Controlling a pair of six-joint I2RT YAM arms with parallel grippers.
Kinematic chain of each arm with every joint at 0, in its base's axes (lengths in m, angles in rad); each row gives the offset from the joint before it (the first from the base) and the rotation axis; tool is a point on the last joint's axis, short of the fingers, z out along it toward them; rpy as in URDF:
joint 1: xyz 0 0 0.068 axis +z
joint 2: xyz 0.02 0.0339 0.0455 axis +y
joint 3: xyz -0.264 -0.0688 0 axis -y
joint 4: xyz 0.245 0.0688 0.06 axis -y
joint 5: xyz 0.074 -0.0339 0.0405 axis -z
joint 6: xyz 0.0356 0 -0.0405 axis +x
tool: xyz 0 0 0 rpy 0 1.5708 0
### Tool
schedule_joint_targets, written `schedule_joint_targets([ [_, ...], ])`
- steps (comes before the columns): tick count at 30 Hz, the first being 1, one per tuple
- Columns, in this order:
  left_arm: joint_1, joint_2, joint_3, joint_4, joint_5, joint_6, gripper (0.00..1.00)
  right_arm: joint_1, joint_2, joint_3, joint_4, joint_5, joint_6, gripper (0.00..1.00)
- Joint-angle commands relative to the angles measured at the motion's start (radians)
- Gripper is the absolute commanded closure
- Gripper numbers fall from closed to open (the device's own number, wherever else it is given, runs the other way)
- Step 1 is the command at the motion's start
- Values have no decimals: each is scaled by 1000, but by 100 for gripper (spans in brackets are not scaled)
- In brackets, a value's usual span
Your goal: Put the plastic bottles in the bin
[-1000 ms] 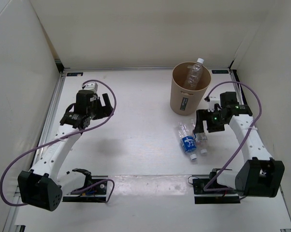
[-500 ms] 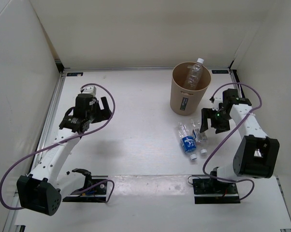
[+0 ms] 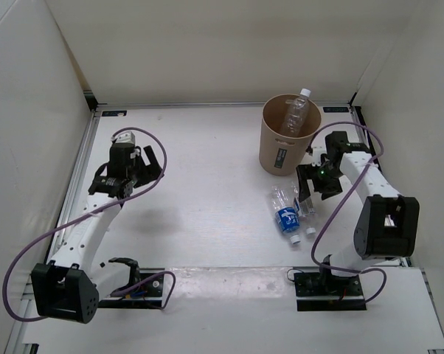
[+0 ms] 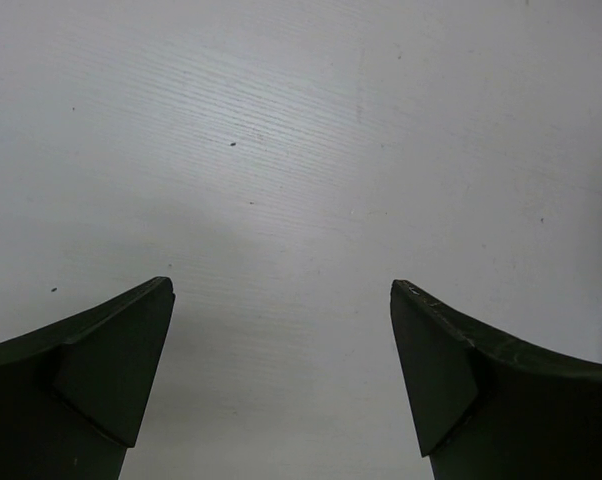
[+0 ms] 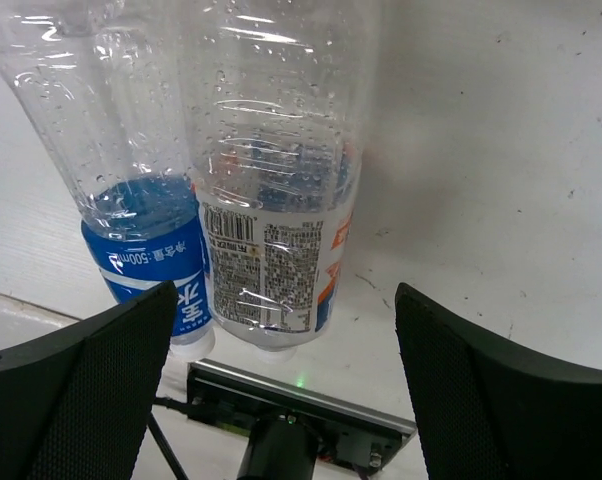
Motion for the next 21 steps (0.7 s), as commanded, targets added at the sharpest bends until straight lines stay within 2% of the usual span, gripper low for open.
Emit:
schedule_joint_targets([
  [1, 12, -5, -18, 41, 17, -45, 0, -37, 45, 46, -18, 4, -21, 10],
  [13, 17, 29, 6, 22, 9, -68, 0, -83, 105, 77, -44, -106, -44, 10],
  [21, 15, 50, 22, -13, 33, -50, 0, -25, 56, 57, -12, -115, 5, 10],
])
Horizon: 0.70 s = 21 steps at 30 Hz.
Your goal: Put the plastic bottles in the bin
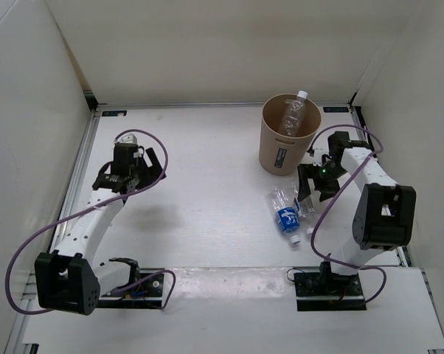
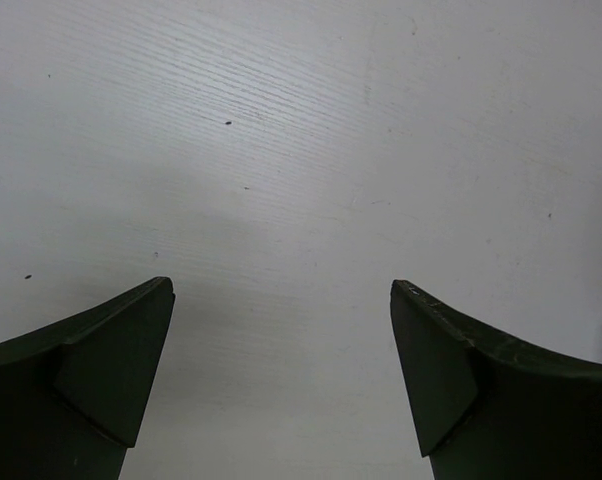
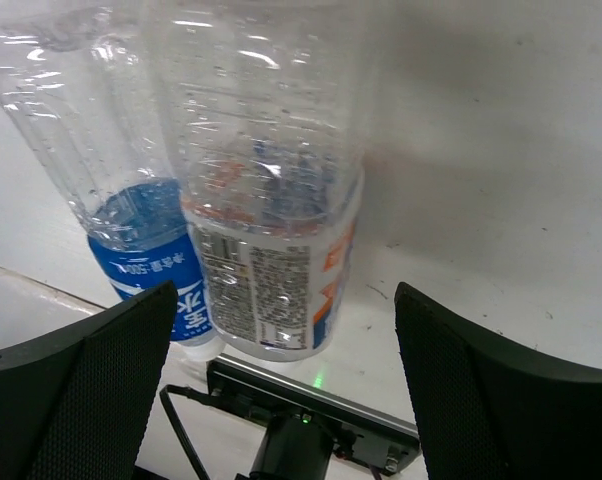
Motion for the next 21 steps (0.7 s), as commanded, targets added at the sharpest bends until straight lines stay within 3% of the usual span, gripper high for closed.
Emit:
schedule_joint_targets([
  [1, 4, -12, 40, -25, 28, 16, 0, 71, -55, 19, 14, -8, 28, 10],
  [6, 7, -24, 40, -52, 31, 29, 0, 129, -51, 16, 23, 92, 71, 10],
  [21, 7, -175, -23, -144, 2, -36, 0, 132, 46, -23, -21, 115, 128, 11],
])
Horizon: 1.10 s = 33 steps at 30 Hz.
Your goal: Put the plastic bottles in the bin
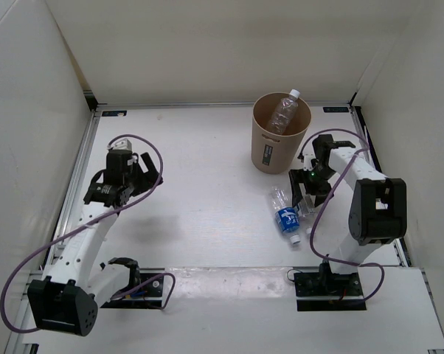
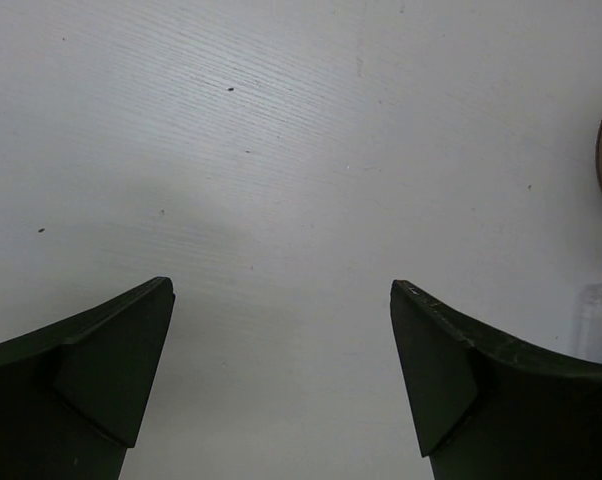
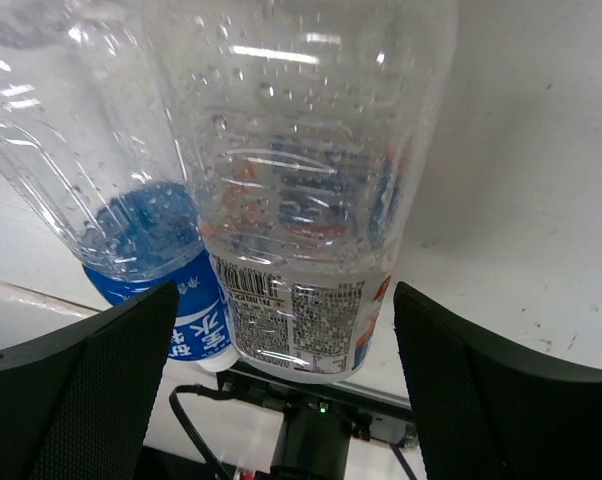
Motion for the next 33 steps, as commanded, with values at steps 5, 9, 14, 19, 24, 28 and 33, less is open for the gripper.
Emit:
schedule_joint_targets([
  [5, 7, -69, -8, -62, -28, -26, 0, -23, 17, -29, -21, 80, 25, 24],
  [9, 7, -53, 15, -68, -35, -26, 0, -65, 52, -18, -27, 123, 22, 32],
  [14, 7, -7, 51, -68, -33, -32, 0, -109, 67, 26, -36, 119, 34, 49],
  [19, 6, 45, 81, -41, -10, -42, 0, -173, 66, 86, -21, 94, 69, 70],
  [24, 7, 92, 95, -4, 28, -41, 0, -209, 57, 161, 12, 19, 132, 99],
  [28, 6, 169, 137, -1, 45, -24, 0, -238, 43, 201, 38, -6, 131, 100],
  [33, 6, 218, 203, -5, 51, -21, 0, -334, 21, 279, 35, -208, 206, 100],
])
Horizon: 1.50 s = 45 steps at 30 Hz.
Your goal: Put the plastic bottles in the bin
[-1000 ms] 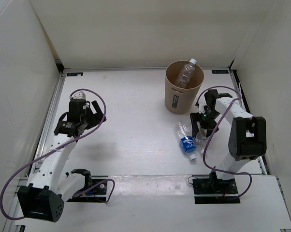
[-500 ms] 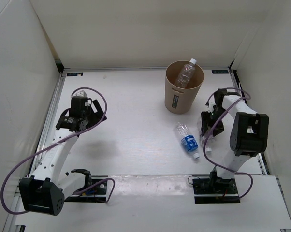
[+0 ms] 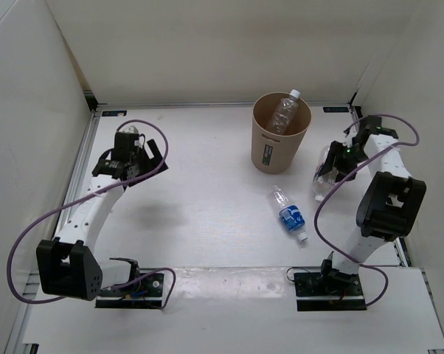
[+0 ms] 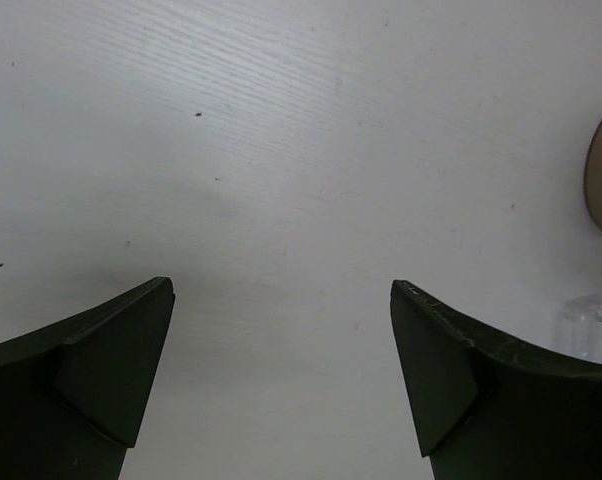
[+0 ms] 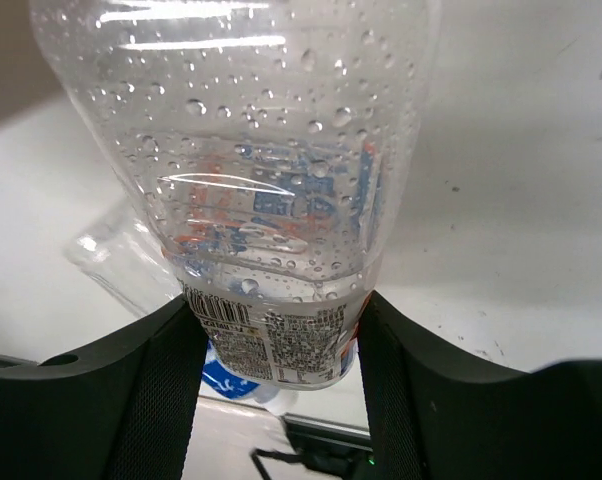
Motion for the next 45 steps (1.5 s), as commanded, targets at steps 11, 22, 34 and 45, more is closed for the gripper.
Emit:
schedule_joint_targets([
  [11, -2, 0, 34, 39, 22, -6, 0, -65, -50, 439, 183, -218, 216, 100],
  [22, -2, -55, -26, 43, 22, -21, 0, 23, -31, 660, 427, -289, 327, 100],
  [34, -1, -52, 3, 30, 22, -11, 0, 144, -24, 585, 394, -447, 226, 100],
  [45, -1, -66, 0, 19, 22, 2, 0, 164, -16, 517, 358, -432, 163, 44],
])
